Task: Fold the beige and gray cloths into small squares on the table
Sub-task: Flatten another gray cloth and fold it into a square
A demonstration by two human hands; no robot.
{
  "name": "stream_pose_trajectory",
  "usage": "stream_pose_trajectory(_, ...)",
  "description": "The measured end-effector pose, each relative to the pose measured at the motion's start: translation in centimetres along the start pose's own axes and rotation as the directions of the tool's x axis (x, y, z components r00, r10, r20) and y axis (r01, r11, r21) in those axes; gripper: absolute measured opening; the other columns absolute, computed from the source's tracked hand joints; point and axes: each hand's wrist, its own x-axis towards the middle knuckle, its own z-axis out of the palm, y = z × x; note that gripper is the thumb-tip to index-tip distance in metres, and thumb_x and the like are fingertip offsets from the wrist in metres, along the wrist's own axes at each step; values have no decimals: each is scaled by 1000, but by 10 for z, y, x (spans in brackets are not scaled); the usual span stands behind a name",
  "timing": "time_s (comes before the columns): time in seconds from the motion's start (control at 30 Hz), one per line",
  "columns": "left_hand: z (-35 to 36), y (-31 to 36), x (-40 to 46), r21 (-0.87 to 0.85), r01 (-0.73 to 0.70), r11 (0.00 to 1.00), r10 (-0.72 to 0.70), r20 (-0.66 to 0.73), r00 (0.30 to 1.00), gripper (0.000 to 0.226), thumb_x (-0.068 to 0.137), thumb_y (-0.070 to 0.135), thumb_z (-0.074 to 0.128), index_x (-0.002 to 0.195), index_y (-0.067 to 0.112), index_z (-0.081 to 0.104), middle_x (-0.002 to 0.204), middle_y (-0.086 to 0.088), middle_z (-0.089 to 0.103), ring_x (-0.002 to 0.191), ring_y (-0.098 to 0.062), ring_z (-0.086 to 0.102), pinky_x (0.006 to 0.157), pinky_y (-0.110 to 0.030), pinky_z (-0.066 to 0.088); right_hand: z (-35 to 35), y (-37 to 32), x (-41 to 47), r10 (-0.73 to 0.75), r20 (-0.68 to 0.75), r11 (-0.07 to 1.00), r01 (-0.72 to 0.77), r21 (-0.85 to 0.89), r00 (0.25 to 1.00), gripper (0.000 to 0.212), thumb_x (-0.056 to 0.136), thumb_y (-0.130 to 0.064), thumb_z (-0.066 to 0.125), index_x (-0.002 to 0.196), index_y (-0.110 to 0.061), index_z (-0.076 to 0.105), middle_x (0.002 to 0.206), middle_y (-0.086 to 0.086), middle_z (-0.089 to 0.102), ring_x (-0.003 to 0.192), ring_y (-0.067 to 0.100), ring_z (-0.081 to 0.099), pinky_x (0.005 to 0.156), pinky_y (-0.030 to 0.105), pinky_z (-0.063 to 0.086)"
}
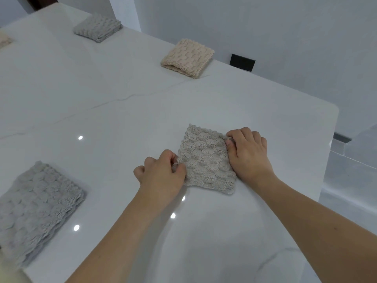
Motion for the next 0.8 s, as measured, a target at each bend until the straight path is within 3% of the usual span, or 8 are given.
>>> stream_pose_trajectory(0.23,10,1,-10,200,-129,971,165,-173,971,13,93,30,45,97,27,33,72,10,52,94,-17,36,80,-31,13,-1,3,0,-19,-25,998,21,59,1000,18,97,-36,41,102,-25,55,101,-6,51,97,21,42,89,33,28)
stream_pose_trajectory(0.37,17,-3,-13,292,-157,943,219,-193,957,16,92,25,47,95,28,31,71,9,52,88,-18,36,78,-31,12,0,4,0,-28,-31,996,31,85,999,19,93,-38,44,97,-24,56,94,-8,53,94,20,45,86,30,26)
stream_pose_trajectory(0.47,19,-2,-15,330,-194,924,289,-270,918,26,78,5,56,90,22,41,73,5,47,79,-23,37,72,-33,15,0,5,0,-33,-44,995,36,91,998,10,93,-32,52,96,-24,57,92,-8,53,93,20,45,86,30,26)
stream_pose_trajectory(0.53,16,6,-18,308,-298,904,384,-276,881,36,64,-4,41,91,20,46,86,2,46,80,-23,35,70,-34,19,0,5,1,-26,-44,994,31,101,999,10,93,-32,53,95,-24,58,92,-8,54,93,20,46,87,31,27)
stream_pose_trajectory(0.6,17,14,-23,243,-479,843,525,-183,831,41,57,4,27,88,21,49,93,2,45,83,-22,35,73,-34,26,0,5,1,-25,-43,994,29,104,999,10,93,-33,53,95,-24,58,92,-8,54,94,20,46,88,31,27)
stream_pose_trajectory(0.67,24,19,-27,178,-587,790,605,-74,793,29,63,13,29,81,21,50,91,5,47,82,-21,40,76,-38,36,-1,5,1,-23,-38,994,27,105,999,11,93,-34,54,95,-25,59,93,-8,55,94,20,46,89,31,28)
stream_pose_trajectory(0.73,34,22,-32,171,-538,826,552,-45,833,18,70,25,37,80,19,50,88,4,48,82,-22,43,78,-40,40,-1,5,1,-22,-32,994,25,109,999,11,92,-34,54,95,-25,59,93,-8,55,95,20,46,90,32,28)
stream_pose_trajectory(0.8,43,27,-37,219,-454,863,477,-63,877,27,74,44,45,83,19,50,89,3,47,86,-22,42,78,-35,35,-1,5,1,-22,-34,993,26,112,999,11,92,-34,54,95,-25,59,93,-8,55,95,20,47,90,32,28)
